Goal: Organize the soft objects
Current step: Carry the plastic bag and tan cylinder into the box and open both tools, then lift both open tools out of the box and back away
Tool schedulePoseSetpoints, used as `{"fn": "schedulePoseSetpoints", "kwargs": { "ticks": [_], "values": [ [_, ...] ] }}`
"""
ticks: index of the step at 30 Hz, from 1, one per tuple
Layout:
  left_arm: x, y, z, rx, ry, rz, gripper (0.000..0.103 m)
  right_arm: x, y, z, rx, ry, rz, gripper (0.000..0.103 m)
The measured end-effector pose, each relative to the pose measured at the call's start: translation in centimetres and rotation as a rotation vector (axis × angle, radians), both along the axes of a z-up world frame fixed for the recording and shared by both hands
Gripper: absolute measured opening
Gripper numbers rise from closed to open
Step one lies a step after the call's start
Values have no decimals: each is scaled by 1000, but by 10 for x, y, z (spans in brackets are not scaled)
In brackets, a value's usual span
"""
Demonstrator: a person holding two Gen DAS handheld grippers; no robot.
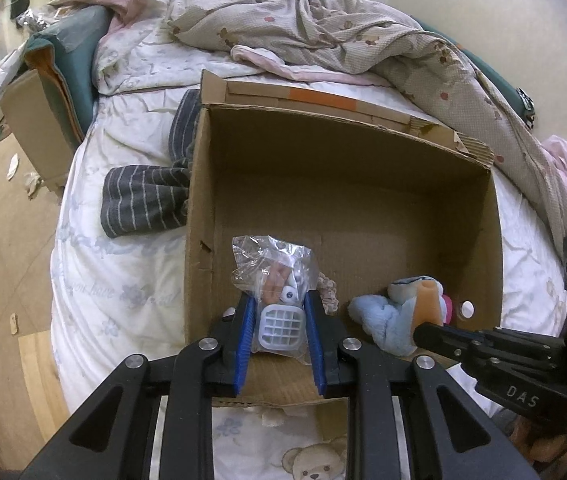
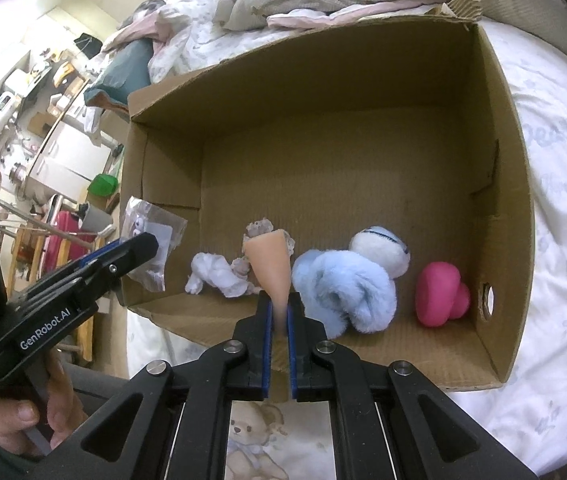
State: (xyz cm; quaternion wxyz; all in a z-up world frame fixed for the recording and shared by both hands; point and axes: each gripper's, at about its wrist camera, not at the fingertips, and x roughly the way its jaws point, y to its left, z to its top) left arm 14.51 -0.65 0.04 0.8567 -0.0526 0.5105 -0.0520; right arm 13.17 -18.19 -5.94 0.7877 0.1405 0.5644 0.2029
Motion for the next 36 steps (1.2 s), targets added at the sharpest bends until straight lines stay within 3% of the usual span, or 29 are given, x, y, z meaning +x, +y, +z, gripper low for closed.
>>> {"fn": "schedulePoseSetpoints", "kwargs": {
  "ticks": [8,11,14,15,18,21,36],
  "values": [
    [-2,3,3,1,-8,17,26,1,-4,2,14,-10,-25,14],
    [-2,3,4,6,-6,20,34,2,-7,3,28,-11,-37,16],
    [-2,2,7,8,-17,22,44,3,-10,5,37,-20,-53,27],
    [-3,2,8,11,-22,21,49,3,-10,7,40,-23,-58,32],
    [-3,2,11,14,-38,28,56,3,-14,11,35,-43,-94,75],
    [-3,4,13,-2,-37,37,61,3,-20,15,40,-59,-122,75],
    [-31,10,30,3,-88,69,62,-10,-16,19,17,-57,-134,75]
  ]
}}
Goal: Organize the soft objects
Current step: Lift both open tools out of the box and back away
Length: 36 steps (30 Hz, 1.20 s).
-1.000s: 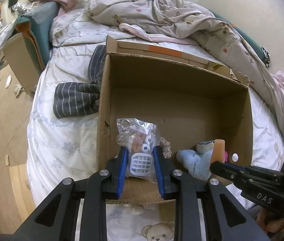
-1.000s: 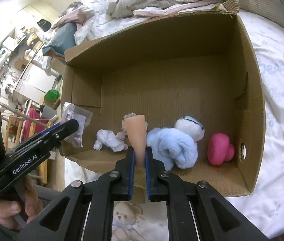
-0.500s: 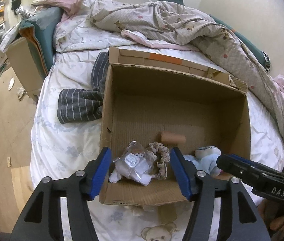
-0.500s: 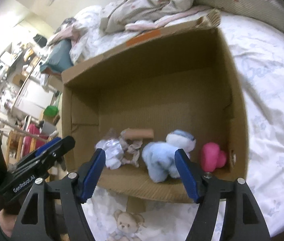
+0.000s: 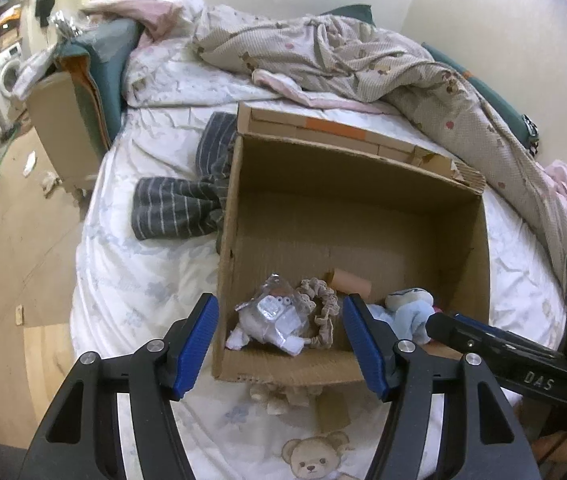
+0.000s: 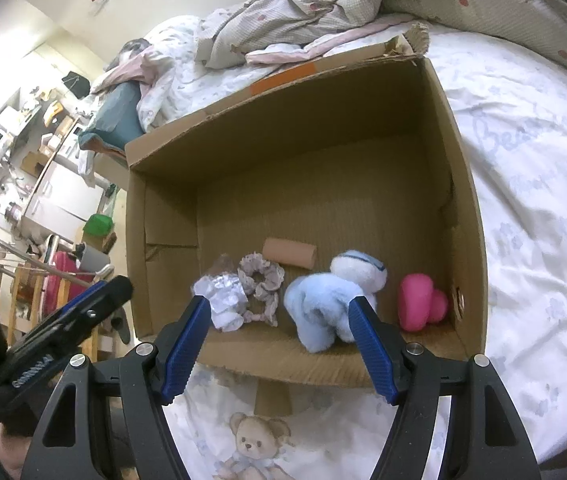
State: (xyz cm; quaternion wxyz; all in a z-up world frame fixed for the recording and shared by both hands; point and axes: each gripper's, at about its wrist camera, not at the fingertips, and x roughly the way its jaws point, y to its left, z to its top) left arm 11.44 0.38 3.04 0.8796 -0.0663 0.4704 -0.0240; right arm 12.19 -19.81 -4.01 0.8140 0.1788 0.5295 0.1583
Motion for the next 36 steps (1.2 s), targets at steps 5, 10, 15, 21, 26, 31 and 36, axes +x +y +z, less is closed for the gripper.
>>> {"fn": "schedulePoseSetpoints", "kwargs": {
  "ticks": [5,10,15,21,26,31,36],
  "values": [
    [-16,2,4,22,-26,12,62,-12,-1,2,-22,2,-3,75],
    [-30,7,-2,17,-8,33,62,-27,-1,7,-31,-22,-5,75],
    [-46,10,-6,37,-16,35,62,-39,-3,3,-23,-7,-21,75],
    [-59,19,-17,53,5,56,62,-50,3,-9,-26,36,-6,75],
    [-61,34,-26,67,30,90,62,-55,8,-31,-16,113,15,75],
    [-60,51,-37,28,81,150,61,-53,12,-46,-3,173,30,75],
    [-59,57,-44,31,102,154,61,-47,29,-62,-33,232,77,75]
  ]
}}
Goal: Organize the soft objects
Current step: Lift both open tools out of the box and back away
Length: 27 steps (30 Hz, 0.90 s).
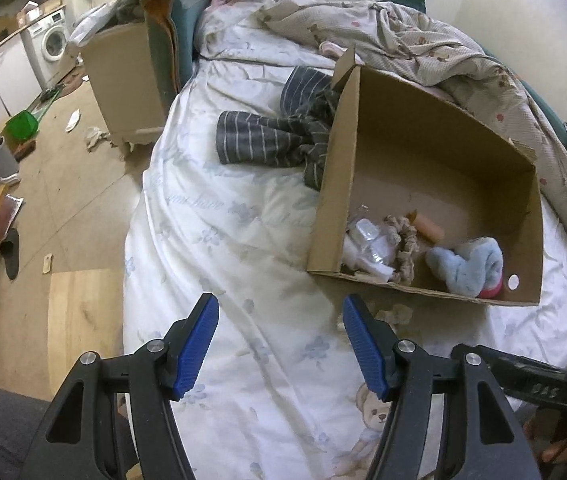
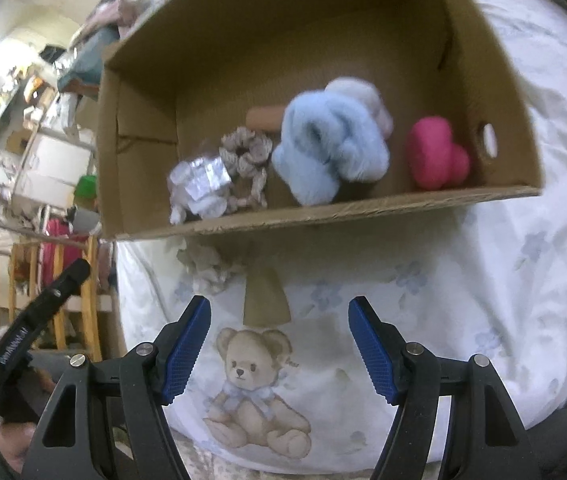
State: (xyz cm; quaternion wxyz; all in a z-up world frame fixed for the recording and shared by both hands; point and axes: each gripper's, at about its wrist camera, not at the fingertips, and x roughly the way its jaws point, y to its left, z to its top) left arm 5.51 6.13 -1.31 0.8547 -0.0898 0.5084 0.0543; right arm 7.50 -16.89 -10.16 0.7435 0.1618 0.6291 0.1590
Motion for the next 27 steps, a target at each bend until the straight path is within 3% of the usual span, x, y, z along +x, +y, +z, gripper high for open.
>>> {"fn": "schedulePoseSetpoints", "kwargs": {
  "ticks": [8,10,13,18,27],
  "values": [
    [-1,5,-9,-12,32,-7,62,9,48,-29,-96,41,170,71],
    [-1,4,-11,-6,36,-13,62,11,56,-32,-96,39,193,52],
    [-1,3,-12,-3,37,-20,61,12,68,-38,-159,32,234,34],
    [2,-3,-15,0,41,-39,61,9,66,-36,-162,21,238,15],
    [8,-21,-27,16,68,-91,62,2,53,-17,-136,-10,229,9]
  ]
}}
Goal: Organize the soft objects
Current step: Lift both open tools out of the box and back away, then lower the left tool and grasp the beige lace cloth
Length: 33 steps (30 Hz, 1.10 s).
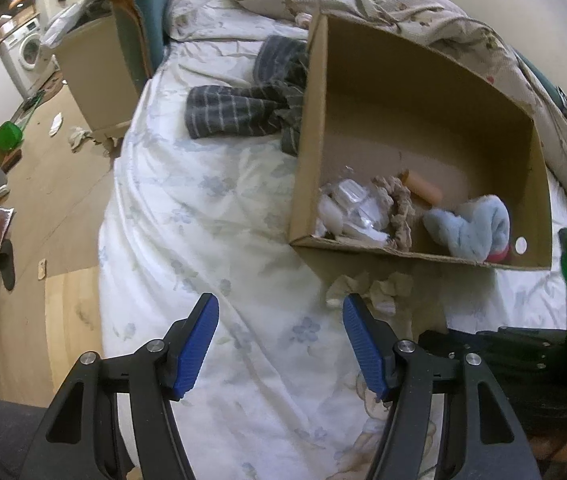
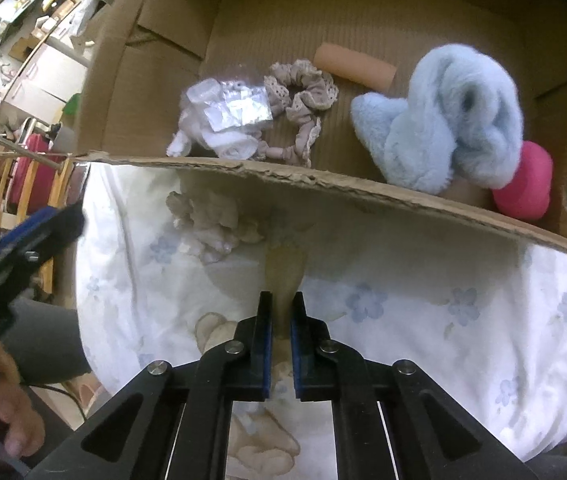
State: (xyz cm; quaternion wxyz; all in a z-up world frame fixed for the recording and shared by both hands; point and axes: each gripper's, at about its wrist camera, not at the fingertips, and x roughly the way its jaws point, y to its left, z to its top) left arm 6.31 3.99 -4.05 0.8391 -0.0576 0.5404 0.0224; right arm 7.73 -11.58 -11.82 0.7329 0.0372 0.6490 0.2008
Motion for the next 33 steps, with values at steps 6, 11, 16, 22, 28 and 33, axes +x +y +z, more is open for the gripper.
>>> {"fn": "schedulePoseSetpoints", "kwargs": {
  "ticks": [6,11,16,22,28,33],
  "values": [
    [3,-15,-15,-24,25,-30,68,-5,-5,7,6,-21,-5,9],
    [11,-27,-31,-54,52,-43,69,-9,-23,12,29,-17,-61,9],
    [24,-43,-46,-60,74,-59,69,-7,-48,22,60,-27,-125,9],
    [45,-58,-70,-23,116,-64,69,-10,-74,29,79,-33,-169,9],
    [52,-57,-85,-11,121,-51,41,-13,-79,28,79,-28,-187,9],
    [48,-55,-85,-80,129,-83,15,-10,-76,26,101,-25,-187,9]
  ]
}}
